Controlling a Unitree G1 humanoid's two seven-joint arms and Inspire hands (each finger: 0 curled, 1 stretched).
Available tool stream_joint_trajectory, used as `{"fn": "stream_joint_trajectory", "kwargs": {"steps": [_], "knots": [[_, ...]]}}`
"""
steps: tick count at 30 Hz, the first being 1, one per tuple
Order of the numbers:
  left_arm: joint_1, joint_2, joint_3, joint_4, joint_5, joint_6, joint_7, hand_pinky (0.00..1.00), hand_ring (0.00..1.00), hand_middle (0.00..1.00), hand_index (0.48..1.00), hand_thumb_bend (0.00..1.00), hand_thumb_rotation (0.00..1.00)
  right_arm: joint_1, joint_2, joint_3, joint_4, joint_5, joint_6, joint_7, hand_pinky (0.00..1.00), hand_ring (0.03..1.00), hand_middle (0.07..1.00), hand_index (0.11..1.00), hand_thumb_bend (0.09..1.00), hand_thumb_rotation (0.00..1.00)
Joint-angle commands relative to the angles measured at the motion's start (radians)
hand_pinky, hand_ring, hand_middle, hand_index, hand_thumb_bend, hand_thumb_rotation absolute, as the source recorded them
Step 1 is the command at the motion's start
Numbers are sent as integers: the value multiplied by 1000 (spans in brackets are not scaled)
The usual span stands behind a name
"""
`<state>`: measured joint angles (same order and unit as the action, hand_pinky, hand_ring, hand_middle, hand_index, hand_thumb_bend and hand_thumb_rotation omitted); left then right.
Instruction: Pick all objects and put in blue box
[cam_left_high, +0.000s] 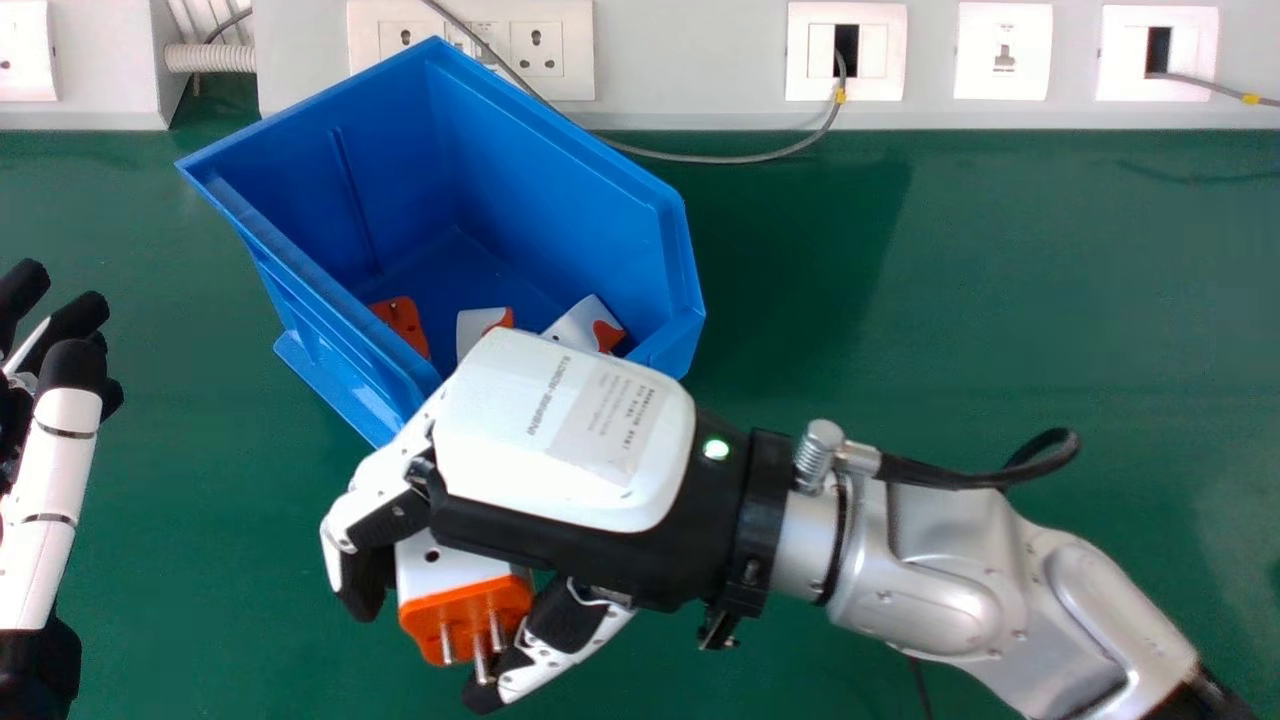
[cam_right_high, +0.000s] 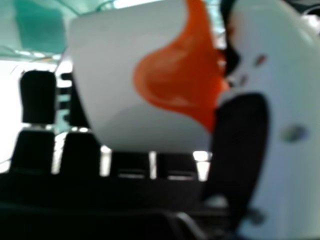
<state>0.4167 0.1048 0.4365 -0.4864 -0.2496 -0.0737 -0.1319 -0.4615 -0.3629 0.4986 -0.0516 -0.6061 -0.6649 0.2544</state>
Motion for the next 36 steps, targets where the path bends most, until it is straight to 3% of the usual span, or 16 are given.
{"fn": "stream_joint_trajectory", "kwargs": {"steps": [1, 10, 17, 23, 31, 36], "knots": [[-3, 13, 2, -17, -5, -10, -2, 889, 913, 887, 922, 572, 711, 13, -22, -46, -54, 47, -9, 8, 356, 419, 510, 507, 498, 0], [-13, 20, -2, -6, 9, -15, -2, 890, 914, 889, 923, 576, 713, 76, -116, -169, -109, 82, -8, 21, 363, 422, 504, 495, 500, 0], [-24, 29, 0, 6, 16, -15, 0, 891, 915, 890, 921, 572, 712, 81, -112, -232, -121, 36, 58, 5, 368, 420, 502, 495, 500, 0], [-26, 31, -5, 0, 20, -9, 5, 891, 915, 889, 918, 565, 711, -1, -54, -220, -13, -22, 97, -43, 367, 420, 502, 497, 499, 0], [-13, 31, -2, -14, 4, -9, -1, 891, 915, 887, 915, 564, 710, -143, 27, -163, 235, -137, 81, -201, 356, 423, 505, 497, 498, 0], [-18, 31, -3, 1, 3, -17, -3, 891, 915, 886, 915, 571, 711, -222, 86, -110, 377, -201, 123, -268, 347, 425, 509, 499, 497, 0]]}}
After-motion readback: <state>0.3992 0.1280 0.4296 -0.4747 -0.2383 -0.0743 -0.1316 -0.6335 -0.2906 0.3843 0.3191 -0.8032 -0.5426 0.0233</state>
